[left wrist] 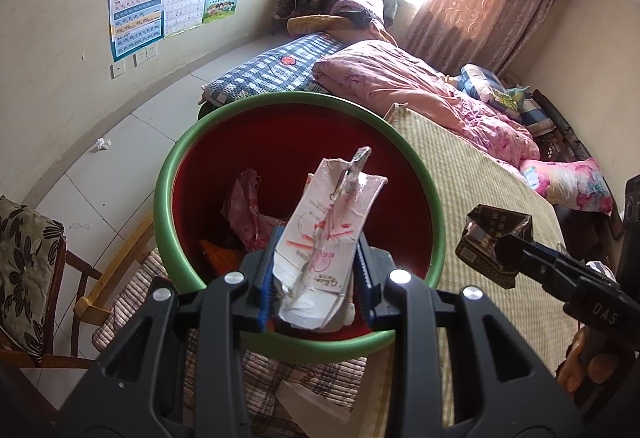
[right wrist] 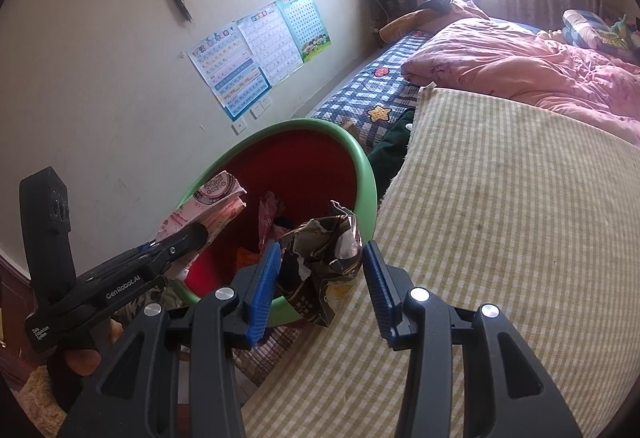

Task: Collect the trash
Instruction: 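Carry the brown wrapper and white paper over the red bin, then open both tools over the red bin to drop the wrappers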

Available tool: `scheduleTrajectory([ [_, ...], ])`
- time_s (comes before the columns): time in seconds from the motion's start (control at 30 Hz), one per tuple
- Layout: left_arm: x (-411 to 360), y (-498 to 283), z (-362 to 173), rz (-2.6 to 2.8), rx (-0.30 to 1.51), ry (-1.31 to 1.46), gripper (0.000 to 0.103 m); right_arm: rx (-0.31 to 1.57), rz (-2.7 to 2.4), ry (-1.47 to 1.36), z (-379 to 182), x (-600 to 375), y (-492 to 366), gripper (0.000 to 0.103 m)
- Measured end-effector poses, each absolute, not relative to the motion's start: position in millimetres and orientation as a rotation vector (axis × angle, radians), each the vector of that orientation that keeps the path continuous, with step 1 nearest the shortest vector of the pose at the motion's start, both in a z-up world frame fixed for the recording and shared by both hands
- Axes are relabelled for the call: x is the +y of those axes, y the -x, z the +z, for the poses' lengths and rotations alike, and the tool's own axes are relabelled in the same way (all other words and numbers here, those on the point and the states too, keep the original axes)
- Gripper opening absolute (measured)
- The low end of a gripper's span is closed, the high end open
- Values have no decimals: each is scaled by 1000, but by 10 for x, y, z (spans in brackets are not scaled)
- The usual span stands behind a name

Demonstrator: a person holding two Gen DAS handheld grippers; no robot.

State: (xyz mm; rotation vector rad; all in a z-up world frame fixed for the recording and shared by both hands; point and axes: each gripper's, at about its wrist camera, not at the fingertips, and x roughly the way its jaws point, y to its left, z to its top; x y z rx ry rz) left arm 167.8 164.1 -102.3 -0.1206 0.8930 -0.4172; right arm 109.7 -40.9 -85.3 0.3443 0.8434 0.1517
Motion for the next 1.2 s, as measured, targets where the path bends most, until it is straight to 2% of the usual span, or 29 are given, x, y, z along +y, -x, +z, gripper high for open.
scheduleTrajectory([
  [1.2, 1726, -2042, -1185, -407, 919, 78, 32, 856, 195, -305, -825, -116, -1580, 42],
])
